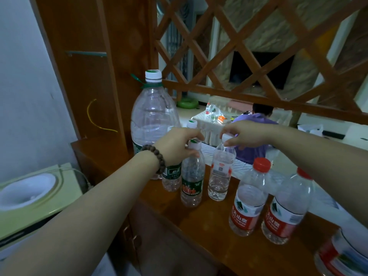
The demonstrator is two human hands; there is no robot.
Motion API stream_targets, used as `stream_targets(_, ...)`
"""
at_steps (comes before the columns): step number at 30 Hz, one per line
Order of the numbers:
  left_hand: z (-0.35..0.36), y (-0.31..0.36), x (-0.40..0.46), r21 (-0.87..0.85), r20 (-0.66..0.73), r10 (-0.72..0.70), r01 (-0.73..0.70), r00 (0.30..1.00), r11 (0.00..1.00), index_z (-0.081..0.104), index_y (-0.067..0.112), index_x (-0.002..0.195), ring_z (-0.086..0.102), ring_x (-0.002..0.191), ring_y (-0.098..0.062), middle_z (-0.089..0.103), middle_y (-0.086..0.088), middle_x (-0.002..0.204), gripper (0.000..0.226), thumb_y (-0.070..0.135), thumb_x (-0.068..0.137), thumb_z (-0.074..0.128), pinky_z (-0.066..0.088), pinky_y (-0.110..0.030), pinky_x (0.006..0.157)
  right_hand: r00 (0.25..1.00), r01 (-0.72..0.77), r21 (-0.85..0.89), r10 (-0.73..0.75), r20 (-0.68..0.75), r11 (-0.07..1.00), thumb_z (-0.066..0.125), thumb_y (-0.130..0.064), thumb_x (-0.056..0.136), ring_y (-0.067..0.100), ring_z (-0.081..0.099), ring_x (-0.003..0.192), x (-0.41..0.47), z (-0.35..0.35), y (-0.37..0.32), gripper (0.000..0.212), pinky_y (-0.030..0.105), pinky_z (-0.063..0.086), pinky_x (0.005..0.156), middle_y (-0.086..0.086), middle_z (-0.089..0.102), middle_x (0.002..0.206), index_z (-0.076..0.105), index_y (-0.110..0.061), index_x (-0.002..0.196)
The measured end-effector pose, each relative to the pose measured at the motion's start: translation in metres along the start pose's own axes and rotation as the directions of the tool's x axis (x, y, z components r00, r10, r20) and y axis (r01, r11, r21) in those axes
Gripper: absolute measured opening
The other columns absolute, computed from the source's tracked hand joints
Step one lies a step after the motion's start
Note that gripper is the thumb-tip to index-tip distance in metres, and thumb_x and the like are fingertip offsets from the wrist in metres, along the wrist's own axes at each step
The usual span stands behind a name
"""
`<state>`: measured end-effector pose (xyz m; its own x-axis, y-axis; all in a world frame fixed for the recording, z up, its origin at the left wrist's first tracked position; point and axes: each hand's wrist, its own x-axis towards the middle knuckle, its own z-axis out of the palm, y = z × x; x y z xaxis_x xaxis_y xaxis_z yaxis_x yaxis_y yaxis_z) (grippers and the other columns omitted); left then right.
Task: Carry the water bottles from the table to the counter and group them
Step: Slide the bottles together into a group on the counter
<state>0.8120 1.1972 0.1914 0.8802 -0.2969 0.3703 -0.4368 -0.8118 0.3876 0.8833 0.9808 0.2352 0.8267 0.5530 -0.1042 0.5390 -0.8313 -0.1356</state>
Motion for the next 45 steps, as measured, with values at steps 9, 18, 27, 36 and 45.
stream_targets(9,-0.006,-0.01,-0.002,0.019,0.002,-0.04,0.04,0.999,0.999,0.06,0.021,0.119,0.057,0.104,-0.014,0.06,0.0,0.122,0.04,0.022,0.081,0.073,0.05,-0.028,0.087,0.999,0.029,0.027,-0.028,-0.02,0.999,0.065,-0.03,0.089,0.023,0.063,0.074,0.045,0.002,-0.017,0.037,0.022,0.048,0.054,0.002,0.056,0.083,0.056,-0.012,0.12)
stream_targets(18,-0.006,-0.015,0.0,0.06,0.0,-0.049,0.049,0.999,0.997,0.057,0.021,0.122,0.054,0.103,-0.013,0.058,0.0,0.123,0.042,0.024,0.082,0.072,0.049,-0.026,0.087,0.998,0.028,0.154,-0.019,-0.064,0.988,0.066,-0.027,0.089,0.013,0.06,0.069,0.069,0.009,-0.021,0.038,0.034,0.059,0.067,-0.003,0.048,0.084,0.054,-0.01,0.121)
stream_targets(27,0.0,-0.015,-0.007,0.0,-0.003,0.002,-0.002,1.0,1.0,0.042,0.026,0.14,0.049,0.12,-0.013,0.049,0.001,0.138,0.06,0.028,0.085,0.068,0.046,-0.034,0.1,0.996,0.043,0.169,-0.029,-0.087,0.985,0.068,-0.046,0.082,0.021,0.059,0.108,0.041,0.0,-0.021,0.064,0.032,0.045,0.095,0.004,0.06,0.115,0.045,-0.025,0.138)
stream_targets(36,0.005,0.037,0.002,-0.096,-0.311,0.232,-0.273,0.922,0.957,0.05,0.019,0.132,0.046,0.115,-0.009,0.052,0.0,0.128,0.05,0.038,0.087,0.06,0.036,-0.022,0.094,0.97,-0.098,0.282,0.155,-0.187,0.954,0.058,-0.049,0.087,0.013,0.06,0.103,-0.086,-0.03,0.005,0.054,0.029,0.044,0.088,0.001,0.065,0.12,0.051,-0.024,0.133)
stream_targets(45,0.082,0.091,0.002,-0.365,0.083,0.208,-0.164,0.975,0.916,0.026,0.024,0.145,0.044,0.127,-0.016,0.045,0.002,0.138,0.092,0.042,0.072,0.079,0.04,-0.032,0.101,0.906,-0.389,0.318,0.422,-0.038,0.864,0.073,-0.037,0.08,0.022,0.04,0.135,-0.181,0.006,0.032,0.085,0.026,0.038,0.098,0.004,0.033,0.153,0.024,-0.027,0.149)
